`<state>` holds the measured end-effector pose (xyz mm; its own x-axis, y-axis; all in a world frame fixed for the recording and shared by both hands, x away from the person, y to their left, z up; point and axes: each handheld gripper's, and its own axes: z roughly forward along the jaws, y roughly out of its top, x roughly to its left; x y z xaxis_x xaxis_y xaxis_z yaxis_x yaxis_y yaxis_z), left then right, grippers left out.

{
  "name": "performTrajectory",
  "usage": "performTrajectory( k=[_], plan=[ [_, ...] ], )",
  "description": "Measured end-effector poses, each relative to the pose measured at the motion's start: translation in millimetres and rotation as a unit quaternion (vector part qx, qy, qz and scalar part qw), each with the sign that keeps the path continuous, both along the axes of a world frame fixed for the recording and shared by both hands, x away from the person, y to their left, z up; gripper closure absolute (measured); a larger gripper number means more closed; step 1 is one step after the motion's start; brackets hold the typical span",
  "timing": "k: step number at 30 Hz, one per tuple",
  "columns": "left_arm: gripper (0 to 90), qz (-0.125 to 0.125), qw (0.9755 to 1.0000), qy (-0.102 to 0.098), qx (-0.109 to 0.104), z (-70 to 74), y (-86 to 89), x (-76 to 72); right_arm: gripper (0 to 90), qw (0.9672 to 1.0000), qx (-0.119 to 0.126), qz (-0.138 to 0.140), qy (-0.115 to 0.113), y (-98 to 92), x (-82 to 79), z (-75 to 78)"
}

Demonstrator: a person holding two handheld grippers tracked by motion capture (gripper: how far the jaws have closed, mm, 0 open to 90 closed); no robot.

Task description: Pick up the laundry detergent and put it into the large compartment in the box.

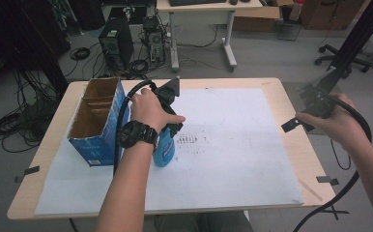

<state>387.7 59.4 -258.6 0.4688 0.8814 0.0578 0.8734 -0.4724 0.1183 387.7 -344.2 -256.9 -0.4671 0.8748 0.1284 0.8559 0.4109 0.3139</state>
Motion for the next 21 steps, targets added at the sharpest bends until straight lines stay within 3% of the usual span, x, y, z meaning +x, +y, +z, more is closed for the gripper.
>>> performTrajectory(
  k=[21],
  plan=[
    [11.9, 0.001, 0.9999, 0.010, 0.006, -12.7, -0.2, 2.1, 14.0, 1.0000, -0.001, 0.000, 0.005, -0.8, 0.4, -6.4]
  ],
)
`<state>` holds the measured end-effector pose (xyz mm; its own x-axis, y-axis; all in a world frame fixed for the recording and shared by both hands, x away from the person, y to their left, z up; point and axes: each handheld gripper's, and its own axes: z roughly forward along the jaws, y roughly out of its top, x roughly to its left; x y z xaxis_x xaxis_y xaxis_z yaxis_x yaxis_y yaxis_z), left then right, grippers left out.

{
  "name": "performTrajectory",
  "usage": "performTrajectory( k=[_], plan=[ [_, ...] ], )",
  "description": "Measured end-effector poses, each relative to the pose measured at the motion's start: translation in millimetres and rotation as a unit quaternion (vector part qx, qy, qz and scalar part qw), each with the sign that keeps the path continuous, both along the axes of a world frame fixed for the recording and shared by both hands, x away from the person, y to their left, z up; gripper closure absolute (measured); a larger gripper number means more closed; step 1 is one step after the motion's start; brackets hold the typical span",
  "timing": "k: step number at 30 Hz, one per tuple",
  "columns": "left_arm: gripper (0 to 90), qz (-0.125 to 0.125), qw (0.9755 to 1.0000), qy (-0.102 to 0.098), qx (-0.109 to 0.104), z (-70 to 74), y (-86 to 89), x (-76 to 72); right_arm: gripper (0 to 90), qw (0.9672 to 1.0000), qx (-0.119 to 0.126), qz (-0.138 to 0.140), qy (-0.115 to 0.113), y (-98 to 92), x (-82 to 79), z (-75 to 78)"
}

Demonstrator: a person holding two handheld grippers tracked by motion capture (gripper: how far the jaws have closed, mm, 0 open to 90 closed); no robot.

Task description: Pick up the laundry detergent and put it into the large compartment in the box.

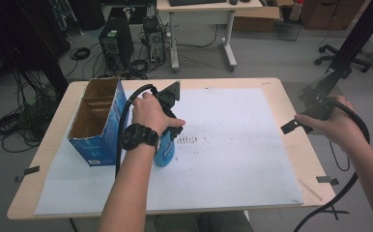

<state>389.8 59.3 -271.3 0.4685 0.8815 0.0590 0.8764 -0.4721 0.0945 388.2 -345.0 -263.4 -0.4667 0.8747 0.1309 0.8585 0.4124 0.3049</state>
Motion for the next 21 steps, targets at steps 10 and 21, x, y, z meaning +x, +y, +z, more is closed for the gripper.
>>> performTrajectory(
  k=[10, 21],
  plan=[
    [12.4, 0.001, 0.9999, 0.008, 0.011, -8.3, -2.4, 1.6, 14.0, 1.0000, 0.001, -0.001, 0.002, -0.7, 0.3, -2.4],
    [14.4, 0.001, 0.9996, 0.014, 0.023, -14.8, -3.8, 2.7, 14.0, 1.0000, 0.002, -0.001, 0.003, -2.0, 0.9, -4.4]
  ],
)
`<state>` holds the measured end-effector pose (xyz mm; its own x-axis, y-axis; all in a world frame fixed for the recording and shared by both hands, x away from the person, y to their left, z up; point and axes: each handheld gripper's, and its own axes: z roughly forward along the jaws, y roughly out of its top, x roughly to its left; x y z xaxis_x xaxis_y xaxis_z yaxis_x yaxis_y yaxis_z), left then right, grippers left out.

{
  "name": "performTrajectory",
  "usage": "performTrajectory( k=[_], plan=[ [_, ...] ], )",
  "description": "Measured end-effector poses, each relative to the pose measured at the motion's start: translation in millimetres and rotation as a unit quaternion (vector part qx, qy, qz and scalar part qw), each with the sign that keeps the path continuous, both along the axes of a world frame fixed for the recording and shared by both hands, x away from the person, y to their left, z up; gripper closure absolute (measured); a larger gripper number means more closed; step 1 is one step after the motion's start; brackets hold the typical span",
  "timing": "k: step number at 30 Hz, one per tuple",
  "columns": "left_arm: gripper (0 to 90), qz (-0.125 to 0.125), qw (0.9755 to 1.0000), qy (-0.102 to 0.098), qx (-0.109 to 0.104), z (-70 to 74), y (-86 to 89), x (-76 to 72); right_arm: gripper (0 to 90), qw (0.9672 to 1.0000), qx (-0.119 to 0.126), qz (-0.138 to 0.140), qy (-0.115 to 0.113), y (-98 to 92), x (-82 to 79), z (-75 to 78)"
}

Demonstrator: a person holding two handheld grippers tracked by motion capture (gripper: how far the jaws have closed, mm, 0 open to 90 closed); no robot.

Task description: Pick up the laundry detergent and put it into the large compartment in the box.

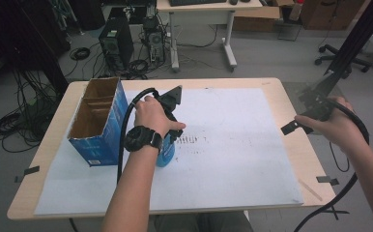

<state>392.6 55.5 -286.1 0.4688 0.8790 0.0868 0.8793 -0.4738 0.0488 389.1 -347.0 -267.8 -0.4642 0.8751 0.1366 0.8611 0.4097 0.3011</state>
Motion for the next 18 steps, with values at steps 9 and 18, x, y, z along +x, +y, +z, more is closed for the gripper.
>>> performTrajectory(
  k=[9, 18],
  plan=[
    [19.6, 0.008, 1.0000, 0.002, 0.001, -2.1, -0.7, 1.4, 14.0, 1.0000, 0.001, 0.000, 0.001, 0.0, 0.3, -1.2],
    [26.0, 0.012, 0.9999, 0.010, 0.005, -4.5, -1.6, 3.4, 14.0, 1.0000, 0.002, -0.001, 0.003, -0.6, 0.6, -4.0]
  ],
)
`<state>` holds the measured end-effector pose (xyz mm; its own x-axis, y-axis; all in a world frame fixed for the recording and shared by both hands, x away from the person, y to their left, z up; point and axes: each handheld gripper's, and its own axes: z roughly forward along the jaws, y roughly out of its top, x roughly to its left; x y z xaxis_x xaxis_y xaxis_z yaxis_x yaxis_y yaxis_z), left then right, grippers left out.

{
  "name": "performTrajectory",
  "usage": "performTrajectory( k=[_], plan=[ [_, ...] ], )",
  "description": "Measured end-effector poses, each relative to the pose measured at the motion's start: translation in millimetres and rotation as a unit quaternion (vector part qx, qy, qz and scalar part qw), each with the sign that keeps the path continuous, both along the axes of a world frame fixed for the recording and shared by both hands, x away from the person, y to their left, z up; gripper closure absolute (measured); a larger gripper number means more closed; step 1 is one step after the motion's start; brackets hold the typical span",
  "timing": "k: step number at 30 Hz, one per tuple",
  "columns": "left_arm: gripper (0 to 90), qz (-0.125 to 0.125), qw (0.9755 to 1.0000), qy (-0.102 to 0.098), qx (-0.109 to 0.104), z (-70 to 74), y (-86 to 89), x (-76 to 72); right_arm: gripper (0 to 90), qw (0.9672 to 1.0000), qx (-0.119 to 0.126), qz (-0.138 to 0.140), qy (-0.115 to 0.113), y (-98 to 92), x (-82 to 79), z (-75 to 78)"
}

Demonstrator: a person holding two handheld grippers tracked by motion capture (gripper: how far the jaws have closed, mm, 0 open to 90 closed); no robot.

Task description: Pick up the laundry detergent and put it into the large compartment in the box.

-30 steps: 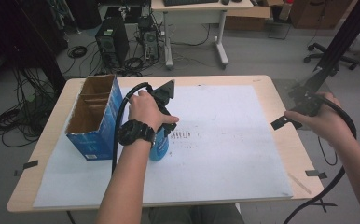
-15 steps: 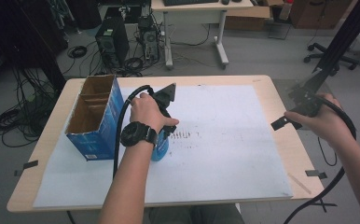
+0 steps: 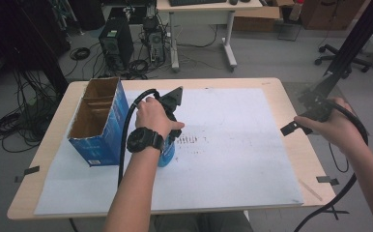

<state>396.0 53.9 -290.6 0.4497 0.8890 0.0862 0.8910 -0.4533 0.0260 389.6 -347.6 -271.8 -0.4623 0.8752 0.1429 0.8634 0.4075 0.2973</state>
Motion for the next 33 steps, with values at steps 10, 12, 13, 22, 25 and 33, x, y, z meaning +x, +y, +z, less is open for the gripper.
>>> performTrajectory(
  k=[10, 12, 13, 22, 25, 33],
  plan=[
    [32.7, 0.001, 1.0000, 0.001, 0.003, -2.3, 0.0, 0.9, 14.0, 1.0000, 0.001, 0.002, 0.002, 0.6, 0.8, -2.7],
    [33.4, 0.004, 1.0000, 0.000, 0.002, -2.0, 0.5, 1.5, 14.0, 1.0000, 0.001, 0.002, 0.003, 0.5, 0.7, -3.3],
    [34.0, 0.005, 1.0000, 0.001, 0.001, -1.8, 0.8, 1.6, 14.0, 1.0000, 0.001, 0.002, 0.003, 0.4, 0.8, -3.7],
    [36.6, 0.011, 0.9999, -0.001, 0.001, -1.4, 1.5, 2.0, 14.0, 1.0000, 0.003, -0.001, 0.003, -1.8, 1.1, -3.0],
    [36.8, 0.014, 0.9999, 0.001, 0.002, -1.2, 1.5, 2.4, 14.0, 1.0000, 0.003, 0.000, 0.002, -1.4, 1.0, -2.5],
    [37.2, 0.016, 0.9999, 0.000, -0.001, -0.7, 2.1, 2.4, 14.0, 1.0000, 0.002, 0.002, 0.003, -0.3, 1.2, -3.7]
  ],
)
